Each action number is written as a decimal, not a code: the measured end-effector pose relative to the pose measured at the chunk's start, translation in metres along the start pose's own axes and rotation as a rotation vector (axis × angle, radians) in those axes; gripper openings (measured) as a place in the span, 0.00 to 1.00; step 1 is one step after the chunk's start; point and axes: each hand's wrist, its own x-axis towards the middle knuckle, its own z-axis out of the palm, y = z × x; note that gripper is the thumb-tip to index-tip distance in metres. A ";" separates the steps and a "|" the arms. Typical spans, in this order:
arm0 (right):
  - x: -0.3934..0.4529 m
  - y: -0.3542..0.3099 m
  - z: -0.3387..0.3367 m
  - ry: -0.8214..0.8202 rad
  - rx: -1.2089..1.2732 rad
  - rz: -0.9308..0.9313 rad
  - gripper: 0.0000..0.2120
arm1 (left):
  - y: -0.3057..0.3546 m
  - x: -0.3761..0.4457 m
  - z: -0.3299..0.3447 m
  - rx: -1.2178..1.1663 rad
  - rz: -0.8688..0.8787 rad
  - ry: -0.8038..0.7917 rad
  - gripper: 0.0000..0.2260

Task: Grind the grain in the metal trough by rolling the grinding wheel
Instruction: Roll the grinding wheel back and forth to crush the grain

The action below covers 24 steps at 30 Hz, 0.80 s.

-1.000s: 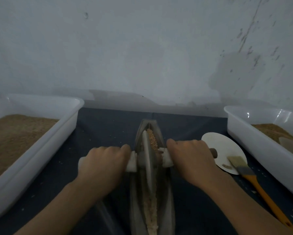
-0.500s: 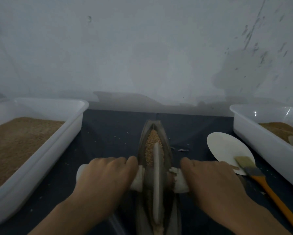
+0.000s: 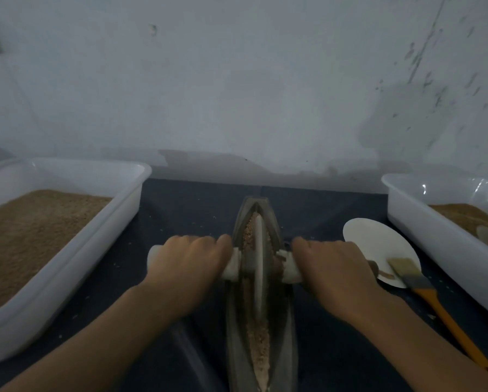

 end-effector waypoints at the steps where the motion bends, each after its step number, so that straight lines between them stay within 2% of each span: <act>1: -0.010 -0.003 -0.004 0.000 -0.009 -0.035 0.22 | 0.002 -0.008 -0.004 0.006 0.047 0.012 0.25; 3: -0.025 -0.004 -0.008 0.063 0.030 -0.087 0.33 | 0.006 -0.022 -0.012 0.037 0.161 0.057 0.29; 5: -0.032 -0.003 -0.006 0.085 0.049 -0.088 0.38 | 0.007 -0.029 -0.015 0.044 0.206 0.100 0.27; 8: -0.021 0.000 0.001 0.120 0.025 -0.085 0.30 | 0.004 -0.021 -0.007 0.061 0.124 0.034 0.25; 11: 0.012 0.005 0.013 0.081 -0.048 -0.061 0.24 | -0.005 0.004 0.009 0.105 0.028 0.088 0.21; 15: 0.042 0.013 0.027 0.075 -0.075 0.015 0.14 | -0.013 0.035 0.019 0.103 -0.031 0.064 0.16; 20: 0.024 0.010 0.020 -0.012 -0.016 0.028 0.19 | -0.007 0.024 0.011 0.102 -0.002 0.015 0.16; 24: -0.020 -0.002 -0.005 -0.038 0.002 0.009 0.25 | 0.007 -0.011 -0.013 0.082 0.041 -0.060 0.22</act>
